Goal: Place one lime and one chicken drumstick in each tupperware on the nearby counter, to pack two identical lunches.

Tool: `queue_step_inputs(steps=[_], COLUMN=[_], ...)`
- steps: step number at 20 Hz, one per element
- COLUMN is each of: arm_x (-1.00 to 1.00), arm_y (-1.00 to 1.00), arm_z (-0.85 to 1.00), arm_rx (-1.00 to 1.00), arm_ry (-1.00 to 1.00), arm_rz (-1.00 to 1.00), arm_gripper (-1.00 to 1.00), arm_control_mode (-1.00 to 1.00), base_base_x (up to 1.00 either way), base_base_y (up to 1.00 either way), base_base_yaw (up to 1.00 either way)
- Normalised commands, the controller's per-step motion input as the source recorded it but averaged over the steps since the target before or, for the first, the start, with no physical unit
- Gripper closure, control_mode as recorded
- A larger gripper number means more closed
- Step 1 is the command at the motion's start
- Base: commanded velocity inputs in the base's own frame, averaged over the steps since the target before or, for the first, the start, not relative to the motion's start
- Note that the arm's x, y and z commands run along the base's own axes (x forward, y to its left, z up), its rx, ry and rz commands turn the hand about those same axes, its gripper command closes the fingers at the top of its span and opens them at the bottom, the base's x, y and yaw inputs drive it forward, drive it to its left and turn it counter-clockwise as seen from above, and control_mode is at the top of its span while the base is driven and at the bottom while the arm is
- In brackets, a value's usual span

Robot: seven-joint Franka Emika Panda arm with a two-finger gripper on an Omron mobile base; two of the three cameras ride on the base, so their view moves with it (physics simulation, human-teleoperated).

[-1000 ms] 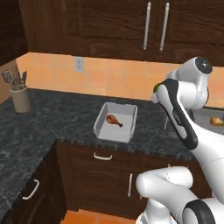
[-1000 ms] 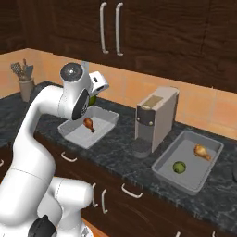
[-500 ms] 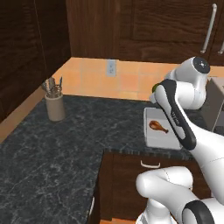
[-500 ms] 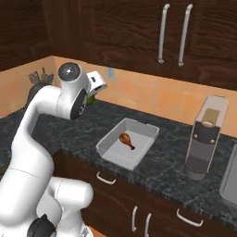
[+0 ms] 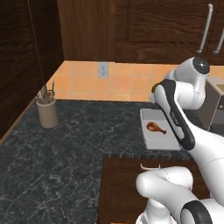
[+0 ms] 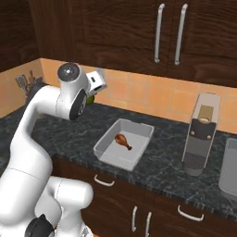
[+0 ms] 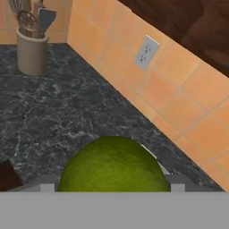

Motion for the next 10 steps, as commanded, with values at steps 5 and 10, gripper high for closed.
queue_step_inputs(steps=[5,10], arm_x=[0.02,0.01], arm_y=[0.0,-0.1], arm_z=[-0.29,-0.78], arm_rx=[-0.05,-0.07], arm_ry=[-0.01,-0.03], arm_rz=[-0.09,-0.1], arm_gripper=[1.0,1.0], arm_control_mode=[-1.0,-1.0], base_base_x=[0.06,0.0], base_base_y=[0.0,0.0], base_base_yaw=[-0.07,0.0])
